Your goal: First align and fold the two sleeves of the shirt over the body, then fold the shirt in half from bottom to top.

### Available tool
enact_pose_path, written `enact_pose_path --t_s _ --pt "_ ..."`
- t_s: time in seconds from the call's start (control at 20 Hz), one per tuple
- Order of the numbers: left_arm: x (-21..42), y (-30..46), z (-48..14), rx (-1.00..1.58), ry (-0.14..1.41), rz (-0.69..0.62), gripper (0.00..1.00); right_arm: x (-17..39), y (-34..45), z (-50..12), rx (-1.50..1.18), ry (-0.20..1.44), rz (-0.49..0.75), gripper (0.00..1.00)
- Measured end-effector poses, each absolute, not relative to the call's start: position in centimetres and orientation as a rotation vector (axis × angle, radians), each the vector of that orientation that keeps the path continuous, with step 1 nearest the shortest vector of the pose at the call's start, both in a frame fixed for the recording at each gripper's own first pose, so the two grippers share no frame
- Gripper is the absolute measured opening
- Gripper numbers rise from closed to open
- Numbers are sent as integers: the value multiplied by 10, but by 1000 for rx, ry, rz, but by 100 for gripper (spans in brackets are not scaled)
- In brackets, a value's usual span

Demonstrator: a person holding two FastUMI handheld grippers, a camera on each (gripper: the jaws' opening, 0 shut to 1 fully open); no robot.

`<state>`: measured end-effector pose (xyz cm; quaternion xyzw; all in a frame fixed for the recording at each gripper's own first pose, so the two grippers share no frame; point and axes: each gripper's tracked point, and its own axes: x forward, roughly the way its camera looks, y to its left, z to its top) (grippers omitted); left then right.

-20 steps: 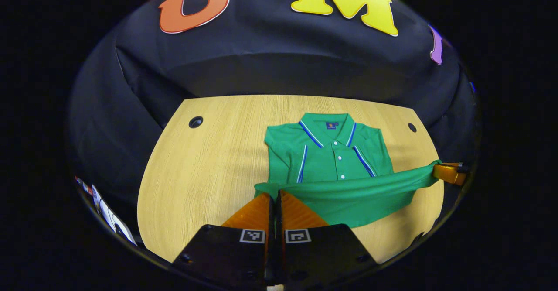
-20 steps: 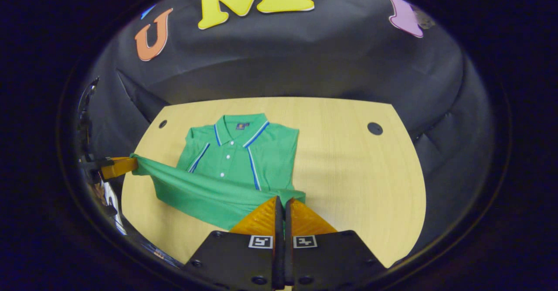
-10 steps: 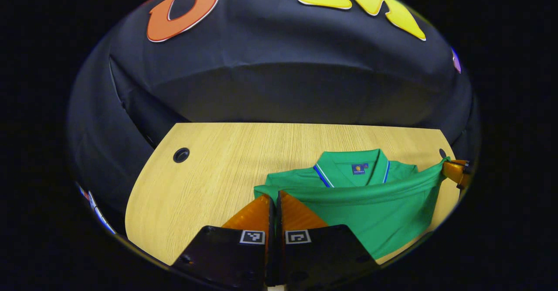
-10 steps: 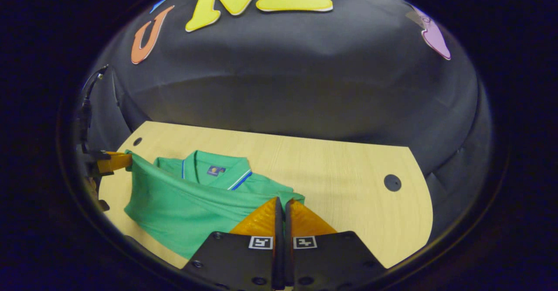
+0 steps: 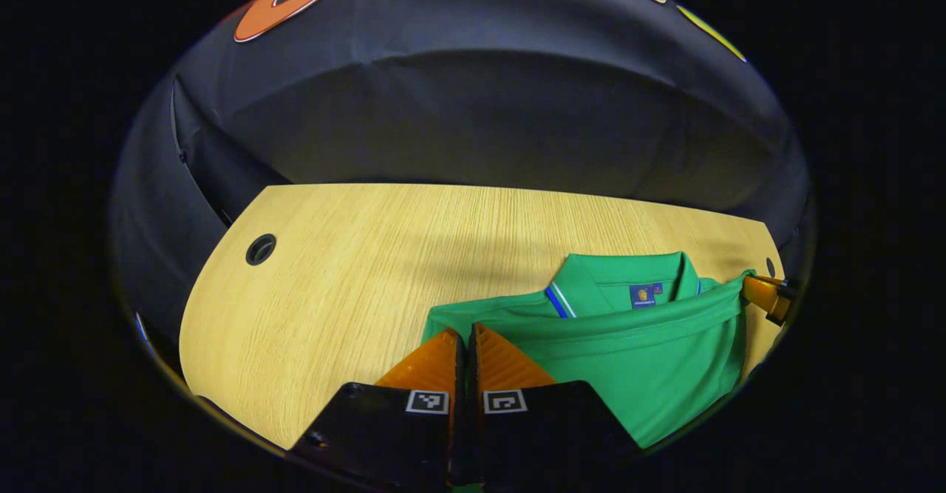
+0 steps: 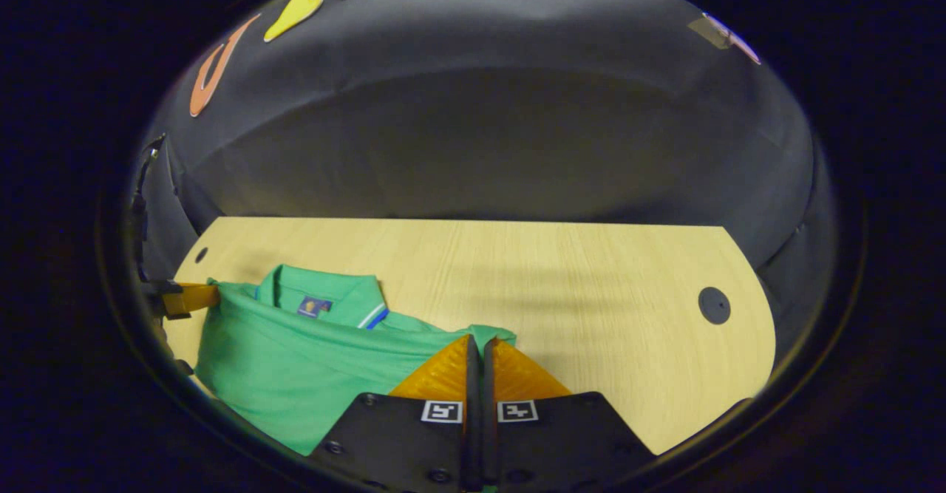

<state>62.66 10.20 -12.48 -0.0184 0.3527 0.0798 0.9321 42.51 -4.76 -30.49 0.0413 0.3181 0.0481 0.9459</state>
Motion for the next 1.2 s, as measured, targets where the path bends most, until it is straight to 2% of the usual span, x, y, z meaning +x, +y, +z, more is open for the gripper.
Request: enact_pose_path --t_s 0.2,0.35,0.4,0.45,0.65,0.7,0.75,0.8,0.85,0.9,1.2 --pt "631 102 -125 4 719 158 4 429 -48 -306 87 641 87 3" --pt "631 101 -124 25 726 151 8 427 -46 -301 68 627 92 9" --pt "631 100 -122 29 722 147 8 426 -47 -295 64 622 88 20" --pt "630 102 -117 28 713 143 25 425 -48 -289 71 618 84 22" --pt "623 101 -86 9 664 126 92 405 -54 -254 70 594 75 89" --pt "621 100 -76 8 650 124 94 397 -51 -241 76 583 84 83" --pt "616 101 -63 11 622 131 95 391 -53 -226 72 563 70 97" --pt "612 101 -47 3 599 125 95 383 -54 -211 68 543 61 98" --pt "604 98 -30 -19 580 108 95 374 -53 -193 66 523 56 90" --pt "595 93 -15 -35 564 93 94 363 -53 -175 61 499 48 98" --pt "505 94 86 -69 428 63 97 273 -41 -58 15 314 16 97"
